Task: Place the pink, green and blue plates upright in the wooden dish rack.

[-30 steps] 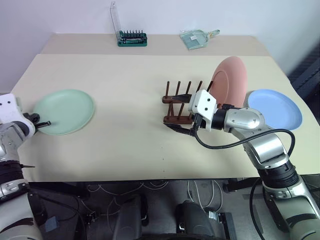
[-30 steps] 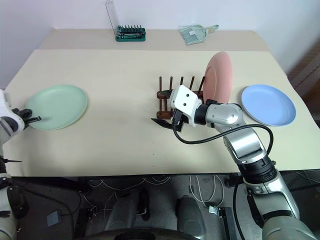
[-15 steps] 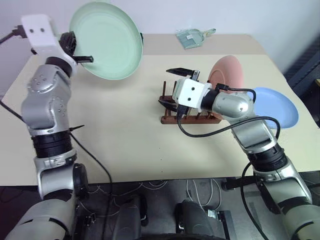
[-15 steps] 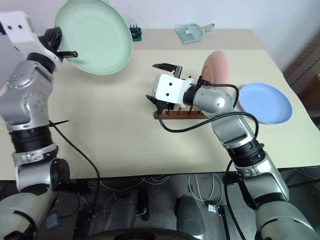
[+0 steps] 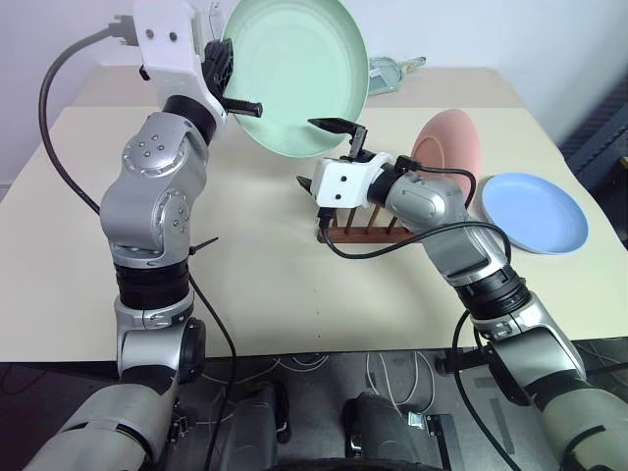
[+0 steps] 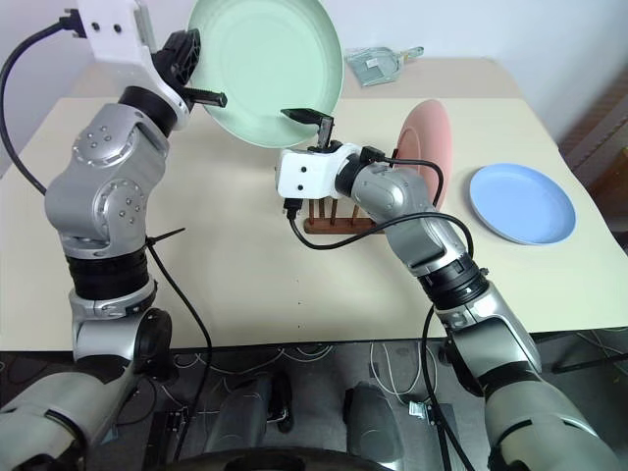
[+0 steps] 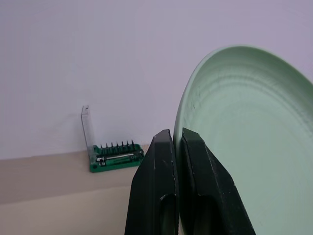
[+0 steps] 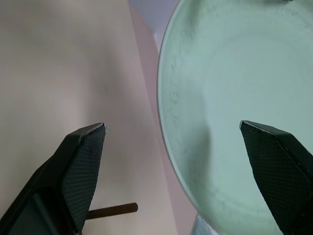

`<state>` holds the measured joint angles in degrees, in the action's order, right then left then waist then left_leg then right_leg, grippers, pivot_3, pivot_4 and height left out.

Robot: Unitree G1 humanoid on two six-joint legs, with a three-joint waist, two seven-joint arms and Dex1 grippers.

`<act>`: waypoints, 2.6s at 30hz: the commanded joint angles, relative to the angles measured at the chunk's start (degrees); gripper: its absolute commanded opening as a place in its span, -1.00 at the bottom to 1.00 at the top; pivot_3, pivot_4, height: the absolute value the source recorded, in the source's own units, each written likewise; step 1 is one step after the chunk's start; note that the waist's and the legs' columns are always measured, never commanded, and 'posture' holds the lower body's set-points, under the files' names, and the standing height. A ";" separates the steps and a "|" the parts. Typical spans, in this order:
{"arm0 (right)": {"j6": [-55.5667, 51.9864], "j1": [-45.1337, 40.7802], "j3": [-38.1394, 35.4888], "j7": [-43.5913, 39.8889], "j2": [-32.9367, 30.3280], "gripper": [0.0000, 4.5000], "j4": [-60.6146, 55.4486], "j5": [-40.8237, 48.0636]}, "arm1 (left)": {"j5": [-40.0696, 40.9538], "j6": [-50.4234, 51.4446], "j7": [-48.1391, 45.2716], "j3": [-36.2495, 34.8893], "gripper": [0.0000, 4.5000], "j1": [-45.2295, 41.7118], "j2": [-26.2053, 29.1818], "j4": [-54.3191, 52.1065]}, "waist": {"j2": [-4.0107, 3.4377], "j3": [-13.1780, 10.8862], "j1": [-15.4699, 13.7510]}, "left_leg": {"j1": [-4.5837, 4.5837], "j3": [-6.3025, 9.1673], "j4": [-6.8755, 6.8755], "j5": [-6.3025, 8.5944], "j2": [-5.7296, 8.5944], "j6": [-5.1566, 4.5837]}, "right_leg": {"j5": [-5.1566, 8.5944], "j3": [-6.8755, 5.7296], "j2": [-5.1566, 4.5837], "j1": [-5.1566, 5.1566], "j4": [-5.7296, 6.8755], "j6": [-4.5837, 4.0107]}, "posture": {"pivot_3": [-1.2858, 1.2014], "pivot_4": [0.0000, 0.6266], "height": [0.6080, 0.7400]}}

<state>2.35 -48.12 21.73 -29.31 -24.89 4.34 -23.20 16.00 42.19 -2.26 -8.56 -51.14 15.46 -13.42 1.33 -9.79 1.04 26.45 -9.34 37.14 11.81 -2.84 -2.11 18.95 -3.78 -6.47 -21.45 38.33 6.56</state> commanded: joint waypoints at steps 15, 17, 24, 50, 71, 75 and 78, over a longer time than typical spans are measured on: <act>4.06 -1.02 -1.43 1.70 0.85 -1.00 1.69 -3.44 | 3.58 2.22 -0.55 -2.68 -0.86 -0.66 -2.00 -3.05 | 0.00 0.00 -0.02 | 0.00 0.02 0.00 0.00 0.00 0.00 | 0.00 0.00 0.00 0.01 -0.01 0.00 | 0.03 -0.52 0.88; 4.35 -0.99 -1.44 1.82 0.74 -1.00 1.69 -3.76 | 5.53 2.52 -0.38 -4.70 -0.54 -0.98 -3.24 -2.99 | 0.00 0.00 -0.03 | -0.01 0.02 0.00 0.00 0.00 0.00 | 0.00 0.00 0.00 0.02 -0.01 0.00 | 0.03 -0.52 0.88; 4.52 -0.89 -1.56 2.19 0.44 -1.00 1.65 -4.67 | 14.52 1.96 3.66 -14.35 0.97 -4.86 -6.62 -2.02 | -0.01 -0.01 0.07 | -0.01 0.06 0.01 0.00 0.00 0.00 | 0.00 0.00 0.00 0.04 -0.02 0.00 | 0.03 -0.52 0.88; -45.52 10.70 -36.08 -6.57 0.29 -1.00 -29.50 59.86 | 12.03 -15.06 -44.90 4.80 0.97 28.43 21.52 -0.77 | -0.12 0.02 0.15 | -0.03 0.07 -0.21 0.04 -0.04 0.04 | -0.06 -0.02 0.01 -0.02 -0.08 -0.12 | 0.03 -0.52 0.88; -52.44 17.48 -42.43 0.92 -1.37 -1.00 -24.67 78.26 | 11.83 -15.59 -51.76 9.77 0.97 29.21 19.11 0.04 | -0.22 0.03 -0.06 | -0.01 0.07 -0.20 0.06 -0.02 -0.06 | -0.06 -0.03 -0.04 0.00 -0.13 -0.11 | 0.03 -0.52 0.88; -52.18 18.32 -42.83 1.39 -1.57 -1.00 -23.15 79.50 | 11.95 -15.44 -51.52 9.68 0.97 29.59 19.07 -0.57 | -0.22 0.03 -0.04 | -0.01 0.07 -0.20 0.06 -0.02 -0.06 | -0.06 -0.03 -0.03 0.00 -0.13 -0.11 | 0.03 -0.52 0.88; -52.19 18.73 -43.03 1.77 -1.60 -1.00 -22.10 80.17 | 11.93 -15.45 -51.35 9.70 0.97 29.76 19.03 -0.92 | -0.23 0.02 -0.02 | -0.02 0.07 -0.21 0.06 -0.03 -0.06 | -0.06 -0.03 -0.03 0.00 -0.13 -0.11 | 0.03 -0.52 0.88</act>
<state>-50.85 -29.16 -19.66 -27.67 -25.83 -17.14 55.40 27.51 27.04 -53.70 1.50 -21.15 34.71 -12.31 1.10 -9.77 1.03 26.43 -9.27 36.93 11.87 -2.87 -2.17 18.89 -3.81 -6.50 -21.46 38.20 6.45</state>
